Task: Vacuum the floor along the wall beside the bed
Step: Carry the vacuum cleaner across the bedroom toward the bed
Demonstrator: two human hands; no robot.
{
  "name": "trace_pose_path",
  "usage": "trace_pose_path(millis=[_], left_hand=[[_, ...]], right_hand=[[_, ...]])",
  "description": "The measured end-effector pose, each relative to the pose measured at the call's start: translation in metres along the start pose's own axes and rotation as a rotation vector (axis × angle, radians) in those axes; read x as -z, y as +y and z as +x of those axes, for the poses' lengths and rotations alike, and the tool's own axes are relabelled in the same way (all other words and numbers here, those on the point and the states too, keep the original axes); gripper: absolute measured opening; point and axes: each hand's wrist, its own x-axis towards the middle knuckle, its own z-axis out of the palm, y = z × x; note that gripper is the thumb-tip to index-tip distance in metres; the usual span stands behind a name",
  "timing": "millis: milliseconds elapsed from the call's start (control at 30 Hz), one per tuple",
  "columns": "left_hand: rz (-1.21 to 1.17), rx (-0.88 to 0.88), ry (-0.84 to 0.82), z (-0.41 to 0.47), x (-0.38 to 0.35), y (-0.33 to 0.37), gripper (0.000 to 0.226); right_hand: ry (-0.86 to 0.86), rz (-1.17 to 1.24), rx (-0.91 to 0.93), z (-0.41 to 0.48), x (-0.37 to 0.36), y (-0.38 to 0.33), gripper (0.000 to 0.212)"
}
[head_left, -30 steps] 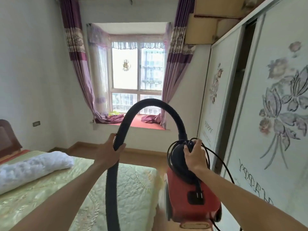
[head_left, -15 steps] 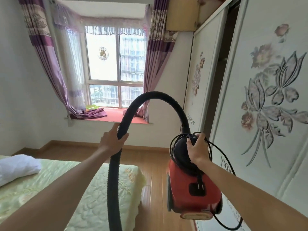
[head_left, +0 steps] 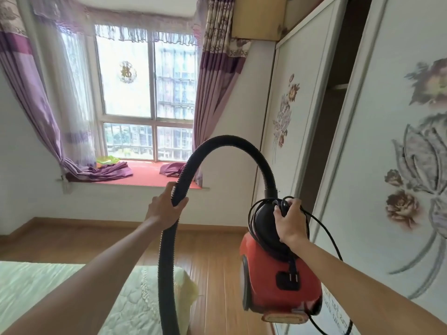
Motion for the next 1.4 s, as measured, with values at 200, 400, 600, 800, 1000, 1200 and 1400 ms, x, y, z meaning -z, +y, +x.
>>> trace_pose_path(millis=[200,400,600,800,1000,1200,1400], left_hand=[[-0.025,-0.024,0.002,0.071,-0.033,-0.012,0.042],[-0.032,-0.027,0.018,0.127,-0.067,-0.024,0.043],[-0.006,0.001,0.014,0.194,-0.116,-0.032,0.041],[0.014,0.024,0.025,0.275,-0.169,-0.033,0.043],[0.017,0.070,0.061,0.324,-0.202,-0.037,0.043],[0.037,0.083,0.064,0.377,-0.220,-0.054,0.040],[0.062,0.087,0.054,0.435,-0.238,-0.091,0.043]], right_hand=[[0.014,-0.008,0.004,0.070,-0.031,-0.005,0.026],[0.005,-0.004,0.023,0.133,-0.057,0.004,0.029],[-0.013,0.020,0.030,0.213,-0.089,0.026,0.026],[-0.054,0.026,0.024,0.304,-0.126,0.044,0.026],[-0.098,0.007,0.056,0.372,-0.161,0.053,0.031],[-0.114,0.034,0.051,0.420,-0.197,0.055,0.028],[-0.129,0.038,0.024,0.464,-0.254,0.050,0.026]])
